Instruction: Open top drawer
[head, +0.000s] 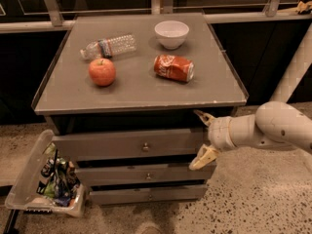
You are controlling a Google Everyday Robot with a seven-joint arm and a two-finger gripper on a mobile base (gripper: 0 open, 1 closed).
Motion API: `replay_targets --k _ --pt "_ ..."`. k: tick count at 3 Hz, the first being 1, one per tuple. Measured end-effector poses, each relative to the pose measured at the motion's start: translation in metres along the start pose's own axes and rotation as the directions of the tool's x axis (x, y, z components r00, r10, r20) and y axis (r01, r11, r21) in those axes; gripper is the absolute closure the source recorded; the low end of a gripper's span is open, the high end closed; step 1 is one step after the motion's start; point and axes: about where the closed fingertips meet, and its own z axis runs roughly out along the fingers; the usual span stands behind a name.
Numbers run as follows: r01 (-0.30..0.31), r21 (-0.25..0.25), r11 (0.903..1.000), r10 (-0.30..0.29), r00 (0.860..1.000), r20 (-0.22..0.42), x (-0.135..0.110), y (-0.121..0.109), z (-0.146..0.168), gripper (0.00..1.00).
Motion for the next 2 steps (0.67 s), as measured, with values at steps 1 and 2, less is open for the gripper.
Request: replay_targets --k 1,2 --pt "0.079 -0.045 0.9958 -0.077 0.995 0.059 -0.004 -0.001 0.020 0.00" --pt "0.121 -0.076 0.9898 -0.116 0.991 0.068 0.002 0.000 0.032 0.00"
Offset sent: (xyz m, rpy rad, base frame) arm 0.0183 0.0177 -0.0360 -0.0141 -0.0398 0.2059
